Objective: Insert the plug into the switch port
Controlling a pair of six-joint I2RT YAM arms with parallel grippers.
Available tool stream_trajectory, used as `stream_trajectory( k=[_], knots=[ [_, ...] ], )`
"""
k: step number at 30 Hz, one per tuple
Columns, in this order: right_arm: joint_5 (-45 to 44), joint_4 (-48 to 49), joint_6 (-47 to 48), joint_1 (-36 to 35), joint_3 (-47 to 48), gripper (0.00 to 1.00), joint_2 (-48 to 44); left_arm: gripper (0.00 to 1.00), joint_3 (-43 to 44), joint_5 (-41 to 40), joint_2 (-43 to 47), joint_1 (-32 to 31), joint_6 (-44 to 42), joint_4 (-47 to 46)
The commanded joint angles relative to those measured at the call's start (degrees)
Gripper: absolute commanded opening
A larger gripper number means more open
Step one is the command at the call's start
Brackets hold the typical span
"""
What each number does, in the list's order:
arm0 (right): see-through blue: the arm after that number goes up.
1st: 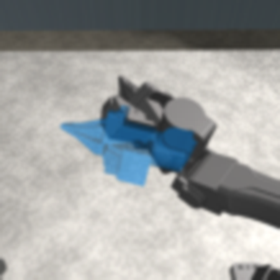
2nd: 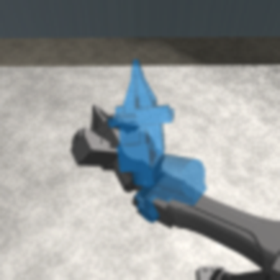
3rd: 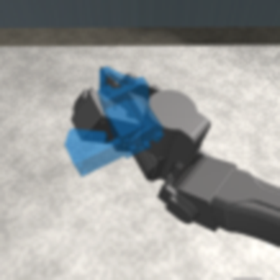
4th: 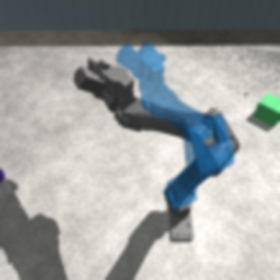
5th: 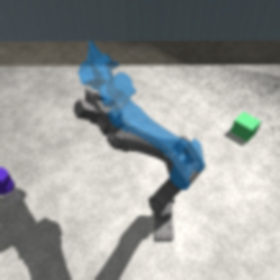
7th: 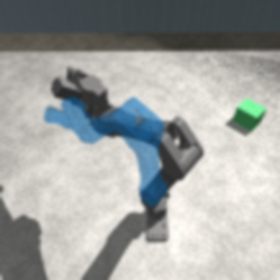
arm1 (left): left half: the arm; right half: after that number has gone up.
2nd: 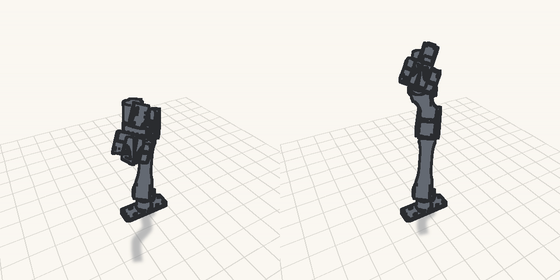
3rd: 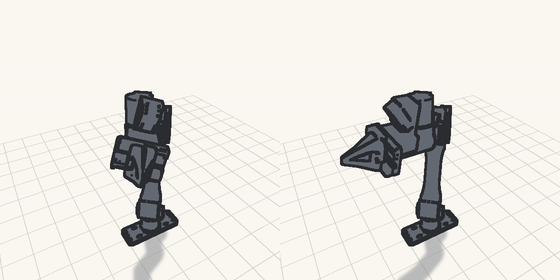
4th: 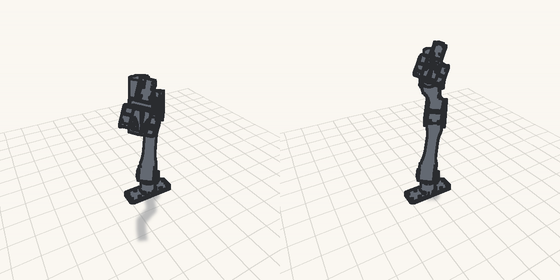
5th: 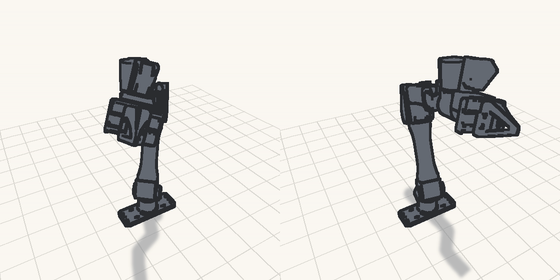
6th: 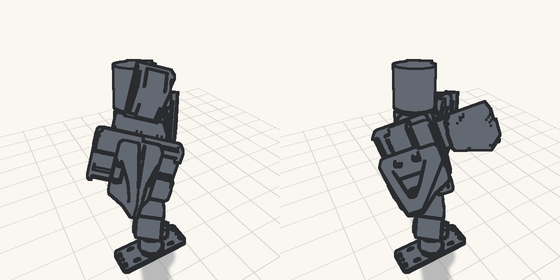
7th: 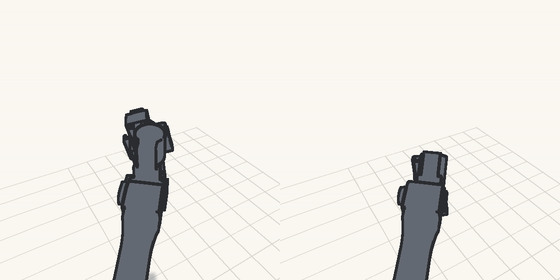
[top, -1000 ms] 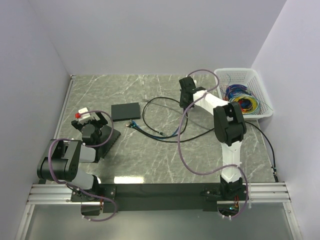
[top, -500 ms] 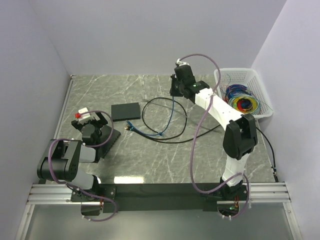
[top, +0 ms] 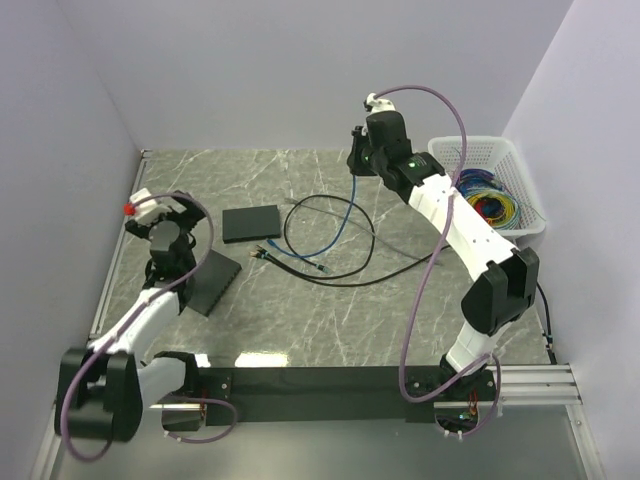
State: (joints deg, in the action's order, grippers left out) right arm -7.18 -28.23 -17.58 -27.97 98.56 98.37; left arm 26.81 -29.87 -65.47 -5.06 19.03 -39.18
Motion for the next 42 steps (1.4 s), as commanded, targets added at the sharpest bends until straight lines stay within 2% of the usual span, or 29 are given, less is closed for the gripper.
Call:
stream_trajectory(
  k=[1,2,3,4,6,7,10,11,13,17,22,31,39,42],
  knots=[
    [6.5,3.2,2.4,0.1,-0.8,0.00,-3.2,0.99,0.4,-0.2,6.1,-0.1,13.8,13.5],
    [7.2,4.3,2.6,0.0,-2.0,0.00,-4.0,0.99,0.9,1.3,7.7,-0.1,17.9,14.9],
    [9.6,6.3,2.7,-0.2,-4.1,0.00,-5.4,0.99,2.7,7.6,8.2,-0.1,18.2,18.1],
    [12.3,7.3,3.0,-0.4,-5.1,0.00,-6.1,0.99,3.9,10.4,8.4,-0.1,18.8,19.6],
    [14.4,9.1,4.6,-2.3,-7.1,0.00,-7.8,0.90,7.2,16.0,8.6,-0.2,21.0,22.7],
    [15.0,9.8,5.4,-3.1,-7.6,0.00,-8.4,0.89,7.8,21.3,8.8,-0.3,22.2,24.3],
    [17.1,11.2,8.5,-7.4,-9.4,0.00,-10.0,0.89,9.5,31.3,10.0,-1.4,23.2,25.1],
    [19.0,11.6,9.2,-8.1,-10.1,0.00,-10.4,0.93,10.4,32.2,10.8,-2.1,22.5,26.2],
    [21.7,13.8,9.3,-10.1,-12.1,0.00,-11.6,0.95,13.6,32.9,11.6,-5.1,21.6,29.3],
    [29.5,18.6,7.8,-11.4,-15.3,0.00,-12.2,0.93,18.5,39.2,13.6,-7.5,20.4,34.2],
    [37.4,21.9,6.2,-12.6,-16.4,0.00,-10.5,0.91,21.5,43.0,16.5,-9.0,17.4,35.4],
    [40.8,24.4,5.6,-15.4,-17.2,0.00,-9.2,0.85,21.6,48.7,16.7,-10.3,17.0,34.5],
    [41.9,24.9,4.8,-15.6,-16.7,0.00,-8.3,0.81,22.7,48.5,15.4,-13.4,16.2,33.9],
    [42.9,25.9,4.4,-15.6,-17.2,0.00,-8.1,0.77,23.2,49.4,14.7,-14.2,15.5,34.1]
  ],
)
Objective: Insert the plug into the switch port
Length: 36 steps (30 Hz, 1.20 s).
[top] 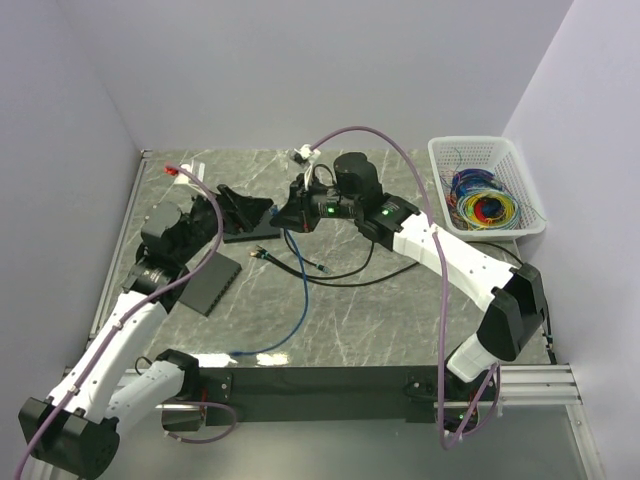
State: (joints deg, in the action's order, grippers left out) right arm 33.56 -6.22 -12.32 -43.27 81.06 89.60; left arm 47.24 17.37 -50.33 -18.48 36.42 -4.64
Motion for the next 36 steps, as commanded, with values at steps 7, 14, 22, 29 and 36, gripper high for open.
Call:
stream_trajectory(
  k=[7,14,22,29,36],
  knots=[
    [13.8,15.2,-7.9,1.8,-3.9,0.00,0.8,0.70,0.2,8.0,1.4,-0.9,-1.6,-4.5],
    [27.9,30.6,-20.4,3.6,-7.3,0.00,2.9,0.65,-0.6,10.1,4.1,-0.9,-1.5,-5.9],
    [31.1,41.8,-27.9,3.6,-8.8,0.00,4.2,0.54,-0.8,12.0,4.4,-0.9,-1.0,-6.3],
    [30.8,43.0,-29.3,3.5,-8.7,0.00,5.0,0.48,-1.2,12.4,5.1,-0.9,-1.3,-5.4],
    [29.5,43.3,-29.8,3.6,-8.4,0.00,5.1,0.30,-1.0,13.6,5.3,-0.9,-1.4,-4.7]
  ],
)
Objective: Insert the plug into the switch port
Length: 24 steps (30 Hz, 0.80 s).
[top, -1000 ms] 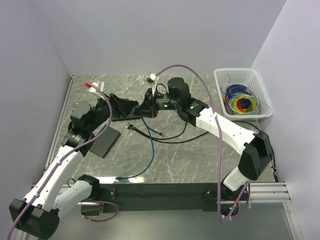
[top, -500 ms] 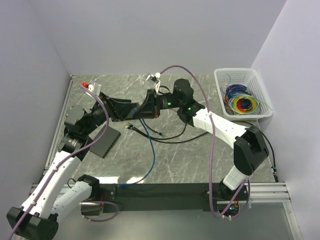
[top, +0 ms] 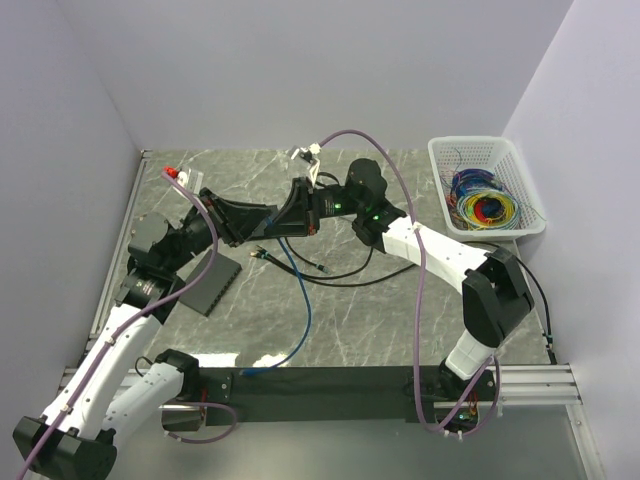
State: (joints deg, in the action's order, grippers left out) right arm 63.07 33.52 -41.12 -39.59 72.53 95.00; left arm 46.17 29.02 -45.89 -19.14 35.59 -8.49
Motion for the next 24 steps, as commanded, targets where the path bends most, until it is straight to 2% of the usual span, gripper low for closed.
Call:
stream_trajectory(
  k=[1,5,9,12,14,15,17,19,22,23,24],
  knots=[
    [0.0,3.6,-1.1,0.0,0.3,0.00,-0.2,0.30,0.0,2.2,0.8,-0.2,-0.5,-0.8],
    [-0.1,4.2,-1.9,0.0,0.9,0.00,0.3,0.27,0.0,2.6,0.8,-0.2,-0.8,-0.3],
    [-0.1,4.9,-2.6,0.0,1.1,0.00,0.6,0.35,-0.3,3.0,0.7,-0.2,-0.5,-0.3],
    [-0.1,5.4,-3.1,0.0,1.3,0.00,0.8,0.33,-0.6,2.8,0.9,-0.2,-0.3,-0.3],
    [-0.1,5.9,-3.6,0.0,1.2,0.00,1.0,0.22,-0.7,2.8,1.0,-0.2,-0.3,-0.4],
    [-0.1,6.4,-3.9,0.0,1.2,0.00,1.1,0.13,-0.6,2.9,1.0,-0.2,-0.3,-0.3],
    [-0.3,6.7,-4.1,0.0,1.0,0.00,1.2,0.00,-0.3,3.1,0.8,-0.2,-0.6,0.1],
    [-0.6,5.9,-3.4,-0.1,1.1,0.00,1.2,0.01,-0.1,3.1,0.6,-0.2,-0.6,0.4],
    [-3.1,-2.5,0.8,0.0,2.5,0.40,0.9,0.01,1.0,0.8,0.4,-0.2,-0.4,2.9],
    [-5.0,-6.9,6.9,0.0,4.1,0.57,0.1,0.00,2.8,-2.8,0.1,-0.2,-0.4,6.7],
    [-9.8,-16.5,10.4,0.0,5.2,0.78,-0.4,0.00,3.9,-4.7,-0.3,-0.2,-0.2,8.3]
  ],
)
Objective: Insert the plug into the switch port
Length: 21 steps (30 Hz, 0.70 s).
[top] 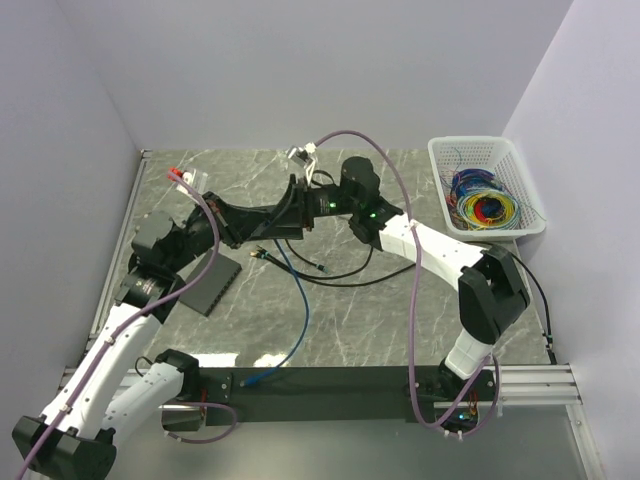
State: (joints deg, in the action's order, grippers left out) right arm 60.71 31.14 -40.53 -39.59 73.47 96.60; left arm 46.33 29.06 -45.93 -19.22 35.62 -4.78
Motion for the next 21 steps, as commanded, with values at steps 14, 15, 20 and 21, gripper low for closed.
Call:
stream_trajectory(
  k=[14,15,20,21],
  knots=[
    [-46.6,-36.5,35.2,-8.4,10.2,0.67,-8.3,0.01,17.8,-23.5,-9.5,0.0,3.6,25.8],
    [-46.9,-35.6,35.2,-8.7,10.2,0.64,-8.3,0.01,17.4,-23.7,-9.4,0.0,4.0,25.3],
    [-46.3,-36.0,35.4,-9.4,13.0,0.60,-5.6,0.01,15.9,-23.1,-9.9,0.1,5.2,23.6],
    [-46.4,-36.6,35.6,-9.7,13.5,0.57,-5.2,0.01,15.7,-22.9,-9.8,0.2,5.3,23.5]
  ],
)
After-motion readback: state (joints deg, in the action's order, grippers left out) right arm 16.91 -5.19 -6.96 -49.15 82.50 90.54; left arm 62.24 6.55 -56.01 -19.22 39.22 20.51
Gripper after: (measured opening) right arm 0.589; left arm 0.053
